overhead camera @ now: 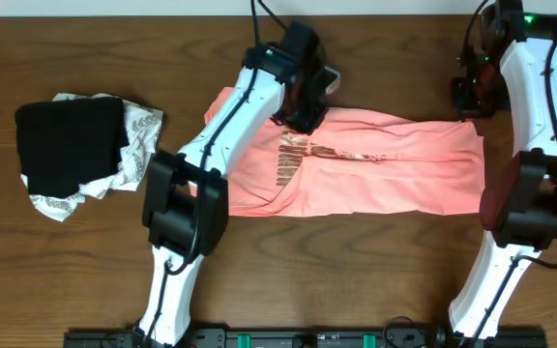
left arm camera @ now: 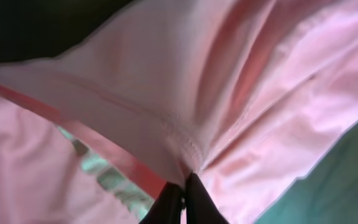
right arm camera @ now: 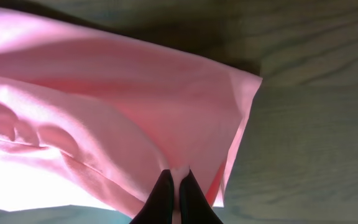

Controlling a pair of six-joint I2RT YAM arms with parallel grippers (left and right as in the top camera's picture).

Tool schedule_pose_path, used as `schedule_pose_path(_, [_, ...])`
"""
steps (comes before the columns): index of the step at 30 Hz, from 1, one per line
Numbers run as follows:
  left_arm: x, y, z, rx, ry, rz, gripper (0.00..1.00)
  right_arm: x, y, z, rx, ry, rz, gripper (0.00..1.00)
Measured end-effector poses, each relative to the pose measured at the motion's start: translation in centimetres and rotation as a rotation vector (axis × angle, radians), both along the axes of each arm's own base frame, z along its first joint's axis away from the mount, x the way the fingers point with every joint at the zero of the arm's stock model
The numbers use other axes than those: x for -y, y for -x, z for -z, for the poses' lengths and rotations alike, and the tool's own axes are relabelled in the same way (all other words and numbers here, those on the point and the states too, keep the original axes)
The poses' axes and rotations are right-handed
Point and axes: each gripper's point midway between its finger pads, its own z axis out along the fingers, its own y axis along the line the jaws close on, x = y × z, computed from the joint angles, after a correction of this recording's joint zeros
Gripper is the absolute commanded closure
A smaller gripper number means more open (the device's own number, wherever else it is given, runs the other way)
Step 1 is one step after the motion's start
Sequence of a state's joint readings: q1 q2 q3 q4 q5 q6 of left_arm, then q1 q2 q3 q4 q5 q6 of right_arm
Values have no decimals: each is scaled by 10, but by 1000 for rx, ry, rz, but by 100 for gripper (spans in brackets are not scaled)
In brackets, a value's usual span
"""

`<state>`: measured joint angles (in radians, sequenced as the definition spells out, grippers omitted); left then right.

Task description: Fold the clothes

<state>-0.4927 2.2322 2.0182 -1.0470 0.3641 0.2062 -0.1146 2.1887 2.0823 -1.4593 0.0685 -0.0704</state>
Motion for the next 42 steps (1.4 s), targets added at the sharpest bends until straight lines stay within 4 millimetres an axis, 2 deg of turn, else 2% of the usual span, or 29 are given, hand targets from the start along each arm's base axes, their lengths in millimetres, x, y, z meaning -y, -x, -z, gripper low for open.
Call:
schedule_pose_path(3, [1,11,2,-33,-18,13,94,-1,10,0,-42,-5,-21,96])
schedule_pose_path(5, [2,17,3,-48,-27,20,94,-2,13,0,-56,-7,-29,91])
schedule_pose_path(8, [1,23,3,-67,-37,26,94,-3,22,-1,-91,-12,-45,78])
schedule_pose_path(9, [1,24,4,-73,-40,27,94,-3,25,-1,-105,-14,-48,67])
schedule_pose_path(10, [0,25,4,-76,-42,27,94,-3,28,-1,-117,-16,-47,61])
schedule_pose_path(12, [-1,27,4,-84,-46,27,94,-3,33,-2,-138,-16,-55,67])
schedule_pose_path(17, [-3,31,5,-103,-56,27,94,5,41,-4,-174,33,-30,67])
schedule_pose_path(20, [-7,38,5,-132,-73,27,94,12,41,-5,-171,80,6,66])
schedule_pose_path(24, [-12,47,6,-170,-94,27,93,13,34,-4,-141,83,31,67])
schedule_pose_path(30, [-18,47,8,-164,-128,23,83,-2,20,-1,-79,-4,49,69])
schedule_pose_path(31, [-19,46,8,-163,-131,20,77,-4,18,0,-71,-20,52,69])
schedule_pose_path(36, [-10,22,7,-56,-104,16,71,-16,7,0,-26,-87,55,68])
schedule_pose_path(40, [6,-5,1,61,-39,11,71,-20,3,5,-9,-110,57,69])
schedule_pose_path(42, [10,-13,-1,93,-20,11,72,-22,4,10,-17,-117,56,69])
